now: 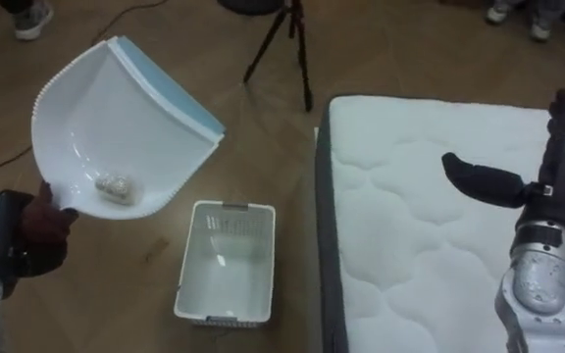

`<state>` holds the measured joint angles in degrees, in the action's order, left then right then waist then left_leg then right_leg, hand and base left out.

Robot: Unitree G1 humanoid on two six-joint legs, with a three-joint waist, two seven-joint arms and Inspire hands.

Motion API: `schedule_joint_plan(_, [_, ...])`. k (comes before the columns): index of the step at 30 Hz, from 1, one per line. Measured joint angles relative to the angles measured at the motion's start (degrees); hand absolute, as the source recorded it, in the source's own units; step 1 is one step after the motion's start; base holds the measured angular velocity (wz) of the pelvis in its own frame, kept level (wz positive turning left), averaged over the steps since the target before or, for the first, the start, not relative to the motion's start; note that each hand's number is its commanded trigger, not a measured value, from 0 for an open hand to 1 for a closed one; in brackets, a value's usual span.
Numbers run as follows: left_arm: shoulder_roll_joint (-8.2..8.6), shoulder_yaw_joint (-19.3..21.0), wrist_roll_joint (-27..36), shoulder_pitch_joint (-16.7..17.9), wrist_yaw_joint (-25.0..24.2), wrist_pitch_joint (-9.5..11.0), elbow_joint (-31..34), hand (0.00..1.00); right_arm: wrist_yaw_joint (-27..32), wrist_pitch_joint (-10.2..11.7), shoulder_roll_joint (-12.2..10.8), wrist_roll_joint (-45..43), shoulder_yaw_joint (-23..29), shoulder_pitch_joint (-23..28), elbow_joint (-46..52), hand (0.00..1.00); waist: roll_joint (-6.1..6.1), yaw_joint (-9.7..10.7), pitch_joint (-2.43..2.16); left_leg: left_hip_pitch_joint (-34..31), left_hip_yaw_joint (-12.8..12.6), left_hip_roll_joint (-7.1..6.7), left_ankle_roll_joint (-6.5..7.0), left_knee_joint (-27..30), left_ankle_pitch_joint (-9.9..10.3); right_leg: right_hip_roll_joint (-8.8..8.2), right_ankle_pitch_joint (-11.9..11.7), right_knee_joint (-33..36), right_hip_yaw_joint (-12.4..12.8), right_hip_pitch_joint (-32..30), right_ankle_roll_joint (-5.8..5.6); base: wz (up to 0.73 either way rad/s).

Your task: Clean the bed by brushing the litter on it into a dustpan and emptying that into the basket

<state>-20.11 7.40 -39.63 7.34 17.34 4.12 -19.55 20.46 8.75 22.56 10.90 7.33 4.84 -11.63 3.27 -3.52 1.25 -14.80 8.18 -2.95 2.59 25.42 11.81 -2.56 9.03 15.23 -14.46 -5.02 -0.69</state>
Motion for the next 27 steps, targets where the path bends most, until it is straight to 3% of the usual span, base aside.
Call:
schedule_joint_plan(4, [-0.87,-0.4,0.1,0.0,-0.2,-1.2,-2.3,1.0,-0.4,-0.1,0.0,-2.7,-0.8,-0.2,-1.7,0.0,-2.78,0.0,-0.33,0.1,0.5,-0.46,0.12,-1.0,-0.1,-0.37,0.0,-0.6,-0.8,0.2,-0.2,0.11])
schedule_joint_plan(6, [-1.39,-0.4,0.1,-0.2,-0.3,-1.5,-2.5,1.0,-0.7,-0.1,0.0,-3.3,-2.0,-0.2,-3.0,0.0,-3.82,0.5,-0.75,0.3,0.2,-0.5,0.16,-1.6,-0.2,-0.66,0.3,-0.6,-1.5,0.5,-0.4,0.14])
schedule_joint_plan(11, [-2.7,-0.9,-0.2,-2.6,-0.6,-1.4,-3.1,1.0,-0.7,-0.1,0.0,-2.9,-2.4,-0.3,-3.3,0.0,-3.88,1.7,-0.71,0.2,-3.1,0.17,0.39,-2.1,-0.3,-1.29,1.0,-0.2,-2.6,0.9,-0.48,0.15])
schedule_joint_plan(14, [-3.72,-1.0,-0.3,-4.2,-2.3,-1.6,-5.2,1.0,-0.9,-0.1,0.0,-3.2,-4.1,-0.5,-3.4,0.0,-4.1,1.9,-0.57,0.0,-3.3,0.19,0.68,-1.8,-0.1,-1.4,1.2,1.0,-1.8,0.4,-0.74,-0.01])
schedule_joint_plan(15, [-4.25,-1.2,-0.6,-5.0,-3.3,-1.6,-5.7,1.0,-1.5,-0.1,0.0,-4.2,-4.3,-0.5,-3.5,0.0,-4.48,2.1,-0.32,-0.7,-3.1,0.2,0.8,-1.3,0.0,-1.41,1.3,2.0,-1.2,-0.6,-0.81,0.0])
schedule_joint_plan(19, [-8.34,-4.8,-1.1,-9.6,-4.7,-1.5,-8.2,1.0,-1.9,-0.1,-0.1,-4.9,-6.1,-2.1,-8.5,0.0,-5.1,3.4,0.05,-4.9,-1.3,-0.57,1.06,1.9,0.1,-1.4,1.8,4.1,0.4,-3.7,-1.28,0.21])
schedule_joint_plan(23, [-10.94,-7.2,-3.0,-13.1,-6.6,-1.1,-10.3,1.0,-2.6,-0.1,-0.1,-7.0,-6.3,-3.9,-13.2,0.0,-5.88,3.9,0.52,-7.4,0.2,-1.6,1.3,3.6,-0.2,-1.63,2.5,5.8,1.2,-6.0,-1.56,0.19])
schedule_joint_plan(27, [-15.87,-10.0,-6.3,-14.9,-7.9,-1.6,-12.2,1.0,-3.0,-0.2,-0.1,-9.4,-8.0,-4.2,-14.7,0.0,-6.93,5.2,0.96,-11.1,2.2,-2.92,1.09,4.2,-1.1,-1.9,3.1,7.7,2.6,-9.6,-1.95,0.25])
